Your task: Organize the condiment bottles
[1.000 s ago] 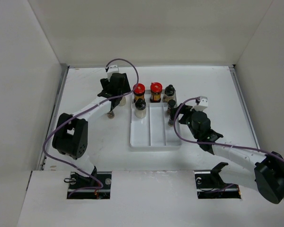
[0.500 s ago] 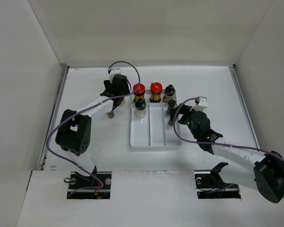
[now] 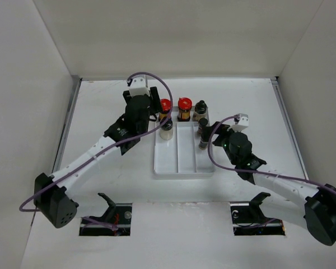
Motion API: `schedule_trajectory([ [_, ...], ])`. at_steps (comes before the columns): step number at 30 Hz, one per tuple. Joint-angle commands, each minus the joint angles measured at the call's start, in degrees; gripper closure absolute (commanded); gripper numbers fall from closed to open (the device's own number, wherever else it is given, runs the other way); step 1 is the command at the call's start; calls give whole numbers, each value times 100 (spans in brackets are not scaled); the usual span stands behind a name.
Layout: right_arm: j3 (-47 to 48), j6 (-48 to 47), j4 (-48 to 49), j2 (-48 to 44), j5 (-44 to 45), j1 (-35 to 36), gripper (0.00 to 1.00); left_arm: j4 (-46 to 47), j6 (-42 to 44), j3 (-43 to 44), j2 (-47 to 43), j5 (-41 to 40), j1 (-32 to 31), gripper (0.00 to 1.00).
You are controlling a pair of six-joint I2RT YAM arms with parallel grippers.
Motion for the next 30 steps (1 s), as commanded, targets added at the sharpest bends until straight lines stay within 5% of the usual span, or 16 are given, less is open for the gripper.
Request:
schedule_trajectory([
  [1,-56,48,352,-223,144,-71,7,134,133,278,-309,-145,-594,60],
  [9,-144,48,352,-390,258,-167,7,615,300,639,340,-31,-1589,60],
  [30,-161,110,344,-364,241,-273,6,1821,116,780,2670,655,-1343,60],
])
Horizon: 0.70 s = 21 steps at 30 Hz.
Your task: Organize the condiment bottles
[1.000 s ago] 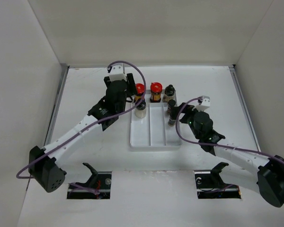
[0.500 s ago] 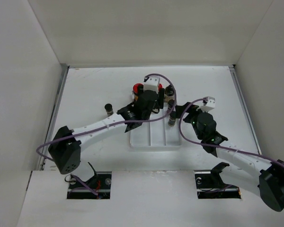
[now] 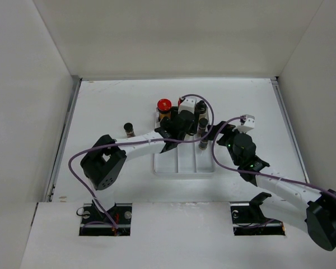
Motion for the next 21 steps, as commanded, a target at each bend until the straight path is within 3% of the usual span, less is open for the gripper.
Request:
schedule_trajectory([
  [1,22,62,293,-41,42,-24,6,717,-41,373,-25,19,86,59],
  [9,31,62,293,3,42,-24,5,1086,-24,188,178,-52,139,46],
  [16,31,62,293,3,42,-24,5,1087,-85,22,-129,-52,104,23],
  [21,31,62,293,-6,42,-24,5,1060,-129,-145,-603,-43,34,18],
])
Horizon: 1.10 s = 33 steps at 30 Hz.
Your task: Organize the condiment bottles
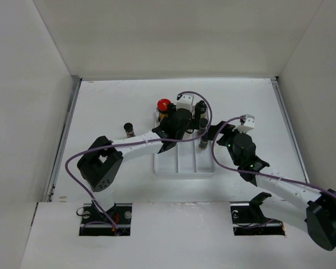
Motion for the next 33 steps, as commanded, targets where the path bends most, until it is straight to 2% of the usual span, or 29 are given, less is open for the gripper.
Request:
schedule_trajectory([
  [1,22,70,293,-23,42,-32,5,396,-103,-115,-761,-30,-34,18],
  [6,22,62,293,-50,42,-24,6,221,-366,-641,-1683,-47,133,19],
  [9,31,79,293,11,42,-32,12,-323,-560,-940,-2404,-82,369,20],
  [10,40,79,293,29,33,-24,17,-569,-621,-1055,-2641,-143,475,20],
  [11,49,62,293,29,33,-24,27,-815,-691,-1177,-2887,-240,589,20],
  [14,49,44,285,-14,86,-24,60,-1510,-859,-1529,-3407,-618,993,25],
  [15,31,70,276,-32,86,-24,67,-1773,-955,-1687,-3573,-714,1238,28],
  [16,31,79,267,-41,86,-24,69,-1941,-1043,-1802,-3679,-733,1441,31],
  [19,31,79,232,-76,95,-24,65,-2100,-1158,-2145,-3838,-803,1872,33],
  [22,22,79,241,-85,103,-24,44,-2127,-1246,-2347,-3725,-820,2189,32],
  [25,49,106,214,-50,33,-24,32,-2005,-1290,-2488,-3444,-821,2400,32],
  [33,101,79,214,29,-20,-24,30,-1249,-1360,-2524,-2696,-654,2480,36],
])
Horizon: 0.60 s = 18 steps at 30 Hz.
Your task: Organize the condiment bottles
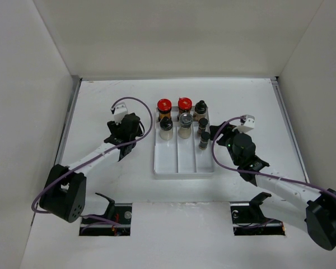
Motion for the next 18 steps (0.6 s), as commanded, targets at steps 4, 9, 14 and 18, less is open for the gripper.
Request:
schedule_trajectory([
  [4,93,-2,245,38,-52,-15,30,700,-22,194,225,146,78,37],
  [9,119,-19,254,65,-88,3,30,911,-40,159,383,173,236,49],
  [14,145,7,271,188,-167,12,30,1016,-13,168,471,112,263,61],
  [18,145,-11,280,188,-167,47,30,1079,-13,124,445,94,157,72],
])
